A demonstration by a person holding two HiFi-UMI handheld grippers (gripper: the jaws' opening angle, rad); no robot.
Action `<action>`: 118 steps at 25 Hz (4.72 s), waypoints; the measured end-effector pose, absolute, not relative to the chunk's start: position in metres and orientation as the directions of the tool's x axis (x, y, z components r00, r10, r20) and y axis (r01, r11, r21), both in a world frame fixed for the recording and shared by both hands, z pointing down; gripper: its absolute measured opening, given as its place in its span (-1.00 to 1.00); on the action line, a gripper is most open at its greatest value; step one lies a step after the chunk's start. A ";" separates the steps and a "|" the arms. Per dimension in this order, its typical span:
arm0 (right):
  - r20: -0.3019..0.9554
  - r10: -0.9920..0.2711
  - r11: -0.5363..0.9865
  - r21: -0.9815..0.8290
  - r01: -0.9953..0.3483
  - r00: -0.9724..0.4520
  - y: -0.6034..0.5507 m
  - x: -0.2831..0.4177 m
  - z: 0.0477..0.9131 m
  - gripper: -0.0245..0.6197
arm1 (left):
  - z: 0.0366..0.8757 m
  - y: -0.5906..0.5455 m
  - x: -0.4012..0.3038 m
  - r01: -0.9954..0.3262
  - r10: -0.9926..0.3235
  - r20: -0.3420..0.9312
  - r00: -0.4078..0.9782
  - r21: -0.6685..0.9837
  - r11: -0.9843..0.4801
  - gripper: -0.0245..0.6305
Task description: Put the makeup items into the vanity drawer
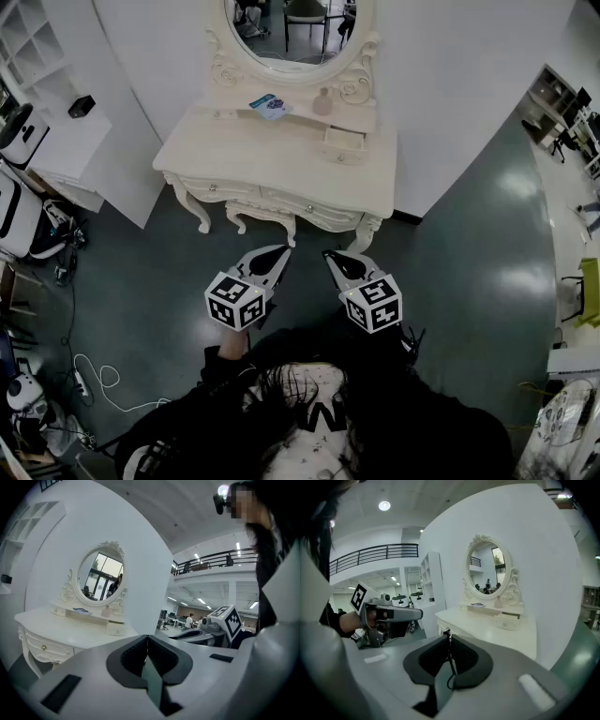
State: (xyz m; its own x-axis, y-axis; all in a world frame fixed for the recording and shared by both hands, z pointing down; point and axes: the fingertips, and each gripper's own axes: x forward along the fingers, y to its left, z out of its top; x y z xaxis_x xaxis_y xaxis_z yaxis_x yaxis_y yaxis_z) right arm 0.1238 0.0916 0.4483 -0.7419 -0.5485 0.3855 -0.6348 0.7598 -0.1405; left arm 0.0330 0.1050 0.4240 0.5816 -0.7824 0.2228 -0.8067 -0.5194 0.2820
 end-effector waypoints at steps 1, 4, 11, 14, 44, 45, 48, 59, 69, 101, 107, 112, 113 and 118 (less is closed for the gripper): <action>0.389 -0.548 0.759 -0.141 -0.636 -0.740 0.094 0.125 0.449 -0.83 | 0.424 0.107 0.034 -0.805 -0.782 0.221 0.583 0.285 -0.520 -0.93; 0.397 -0.546 0.758 -0.143 -0.637 -0.738 0.099 0.128 0.451 -0.83 | 0.425 0.112 0.037 -0.803 -0.782 0.219 0.584 0.295 -0.517 -0.93; 0.385 -0.543 0.754 -0.168 -0.635 -0.747 0.106 0.133 0.448 -0.83 | 0.428 0.119 0.043 -0.796 -0.770 0.230 0.596 0.299 -0.527 -0.93; 0.385 -0.546 0.752 -0.166 -0.637 -0.744 0.108 0.131 0.446 -0.83 | 0.426 0.120 0.042 -0.791 -0.764 0.229 0.603 0.296 -0.535 -0.93; 0.457 -0.472 0.757 -0.228 -0.613 -0.754 -0.027 0.116 0.470 -0.83 | 0.459 -0.015 0.028 -0.790 -0.746 0.295 0.597 0.378 -0.483 -0.93; 0.458 -0.474 0.755 -0.227 -0.615 -0.751 -0.040 0.118 0.470 -0.83 | 0.458 -0.028 0.030 -0.788 -0.744 0.295 0.600 0.378 -0.486 -0.93; 0.460 -0.475 0.753 -0.229 -0.617 -0.750 -0.079 0.120 0.468 -0.83 | 0.457 -0.068 0.032 -0.785 -0.738 0.298 0.605 0.378 -0.491 -0.93; 0.467 -0.439 0.781 -0.223 -0.583 -0.767 -0.189 0.113 0.473 -0.83 | 0.459 -0.160 0.022 -0.824 -0.752 0.356 0.554 0.363 -0.435 -0.93; 0.441 -0.422 0.800 -0.230 -0.554 -0.792 -0.234 0.101 0.471 -0.83 | 0.455 -0.194 0.009 -0.848 -0.770 0.372 0.518 0.337 -0.408 -0.93; 0.717 -0.476 0.779 0.076 -0.622 -0.509 -0.389 0.108 0.548 -0.83 | 0.460 -0.316 -0.029 -0.572 -0.482 0.310 0.819 0.401 -0.715 -0.93; 0.810 -0.356 0.831 0.046 -0.554 -0.467 -0.388 0.093 0.580 -0.83 | 0.462 -0.323 -0.043 -0.566 -0.478 0.305 0.824 0.414 -0.713 -0.93; 0.858 -0.295 0.846 0.031 -0.532 -0.420 -0.384 0.089 0.602 -0.83 | 0.466 -0.331 -0.055 -0.578 -0.493 0.301 0.816 0.427 -0.696 -0.93; 0.867 -0.284 0.847 0.026 -0.532 -0.410 -0.384 0.089 0.607 -0.83 | 0.466 -0.333 -0.057 -0.580 -0.496 0.302 0.814 0.428 -0.693 -0.93; 0.908 -0.228 0.863 0.020 -0.505 -0.353 -0.381 0.090 0.631 -0.83 | 0.469 -0.334 -0.065 -0.587 -0.503 0.304 0.809 0.434 -0.683 -0.93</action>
